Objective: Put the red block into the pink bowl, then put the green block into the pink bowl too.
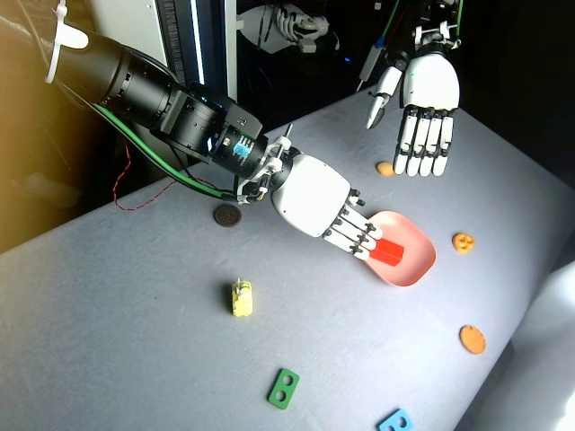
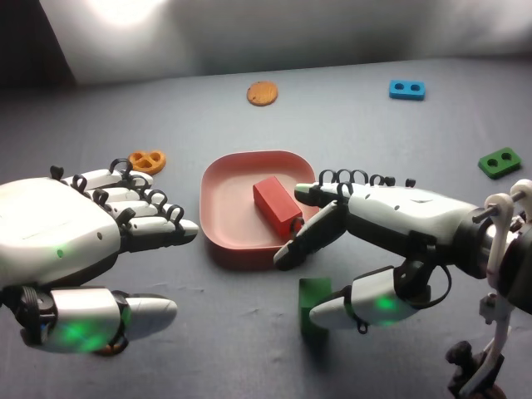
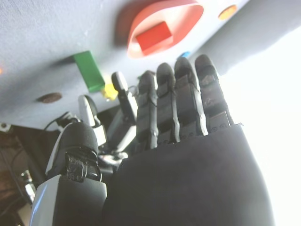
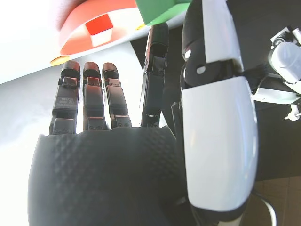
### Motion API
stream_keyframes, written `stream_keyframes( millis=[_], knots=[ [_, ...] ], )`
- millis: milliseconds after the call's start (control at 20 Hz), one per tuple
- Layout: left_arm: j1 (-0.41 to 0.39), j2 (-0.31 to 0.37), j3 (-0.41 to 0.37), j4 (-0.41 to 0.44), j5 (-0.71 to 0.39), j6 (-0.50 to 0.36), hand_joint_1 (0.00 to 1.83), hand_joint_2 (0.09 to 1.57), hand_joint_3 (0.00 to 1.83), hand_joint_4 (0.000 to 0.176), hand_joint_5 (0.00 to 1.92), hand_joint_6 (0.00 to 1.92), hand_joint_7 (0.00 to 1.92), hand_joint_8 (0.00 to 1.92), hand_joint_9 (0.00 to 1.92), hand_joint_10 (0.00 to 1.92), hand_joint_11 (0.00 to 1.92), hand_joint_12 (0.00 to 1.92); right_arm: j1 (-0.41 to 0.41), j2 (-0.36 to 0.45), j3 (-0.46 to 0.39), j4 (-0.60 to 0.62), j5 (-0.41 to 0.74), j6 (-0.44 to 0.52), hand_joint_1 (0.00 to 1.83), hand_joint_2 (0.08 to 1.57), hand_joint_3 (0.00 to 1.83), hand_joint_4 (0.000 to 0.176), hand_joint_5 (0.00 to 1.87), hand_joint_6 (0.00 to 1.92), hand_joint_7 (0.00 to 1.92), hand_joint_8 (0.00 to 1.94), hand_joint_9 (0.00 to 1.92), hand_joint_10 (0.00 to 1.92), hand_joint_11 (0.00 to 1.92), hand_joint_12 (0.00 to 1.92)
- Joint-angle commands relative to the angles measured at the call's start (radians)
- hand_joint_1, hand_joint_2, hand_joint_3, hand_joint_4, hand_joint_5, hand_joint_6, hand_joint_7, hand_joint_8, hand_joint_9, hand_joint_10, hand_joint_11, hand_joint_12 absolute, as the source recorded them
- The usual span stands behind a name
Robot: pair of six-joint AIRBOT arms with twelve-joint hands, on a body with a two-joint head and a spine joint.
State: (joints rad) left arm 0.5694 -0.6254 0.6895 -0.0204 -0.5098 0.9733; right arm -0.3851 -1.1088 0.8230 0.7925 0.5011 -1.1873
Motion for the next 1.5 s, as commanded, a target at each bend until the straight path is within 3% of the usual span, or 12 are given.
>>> stream_keyframes(
  millis=[0,450,550,750,850,1050,1200,1450],
  knots=[
    [-0.004,0.008,0.006,-0.011,-0.106,0.007,0.0,1.37,0.0,0.0,0.29,0.0,0.22,0.01,0.16,0.01,0.0,0.16,0.007,0.005,-0.003,-0.029,0.073,0.004,1.05,0.92,0.0,0.176,0.85,0.01,0.02,0.0,0.0,0.0,0.0,0.0],
    [0.005,0.007,0.007,-0.02,-0.105,0.018,0.0,1.38,0.0,0.0,0.37,0.01,0.32,0.0,0.24,0.0,0.0,0.31,-0.003,-0.008,0.016,-0.029,0.059,0.004,1.02,0.92,0.0,0.176,0.81,0.01,0.02,0.0,0.0,0.0,0.0,0.0],
    [0.008,0.006,0.007,-0.02,-0.105,0.018,0.0,1.38,0.0,0.0,0.35,0.0,0.28,0.0,0.2,0.0,0.0,0.2,-0.005,-0.01,0.016,-0.029,0.058,0.004,1.03,0.91,0.0,0.176,0.82,0.01,0.0,0.0,0.0,0.0,0.0,0.0],
    [0.001,-0.001,0.008,-0.031,-0.106,0.024,0.0,1.38,0.0,0.0,0.34,0.0,0.28,0.0,0.21,0.0,0.0,0.22,-0.011,-0.01,0.018,-0.029,0.056,0.004,1.04,0.9,0.0,0.176,0.83,0.01,0.03,0.01,0.0,0.0,0.0,0.0],
    [0.0,-0.003,0.008,-0.039,-0.106,0.024,0.0,1.38,0.0,0.0,0.3,0.0,0.24,0.0,0.17,0.0,0.0,0.13,-0.015,-0.012,0.019,-0.029,0.053,0.004,1.02,0.9,0.0,0.176,0.83,0.01,0.02,0.0,0.0,0.0,0.0,0.0],
    [-0.013,-0.009,0.012,-0.057,-0.106,0.029,0.0,1.4,0.0,0.0,0.34,0.0,0.29,0.0,0.22,0.0,0.0,0.31,-0.022,-0.017,0.024,-0.029,0.048,0.004,1.04,0.88,0.0,0.176,0.84,0.01,0.03,0.01,0.0,0.0,0.0,0.0],
    [-0.015,-0.01,0.011,-0.058,-0.106,0.029,0.0,1.39,0.0,0.0,0.34,0.0,0.27,0.0,0.19,0.0,0.0,0.22,-0.031,-0.019,0.033,-0.029,0.047,0.004,0.99,0.89,0.0,0.176,0.82,0.0,0.02,0.0,0.0,0.0,0.0,0.0],
    [-0.02,-0.01,0.007,-0.058,-0.115,0.025,0.0,1.4,0.0,0.0,0.34,0.0,0.27,0.0,0.2,0.0,0.0,0.25,-0.037,-0.023,0.038,-0.029,0.046,0.004,1.06,0.89,0.0,0.174,0.85,0.01,0.07,0.02,0.0,0.0,0.0,0.0]
  ],
)
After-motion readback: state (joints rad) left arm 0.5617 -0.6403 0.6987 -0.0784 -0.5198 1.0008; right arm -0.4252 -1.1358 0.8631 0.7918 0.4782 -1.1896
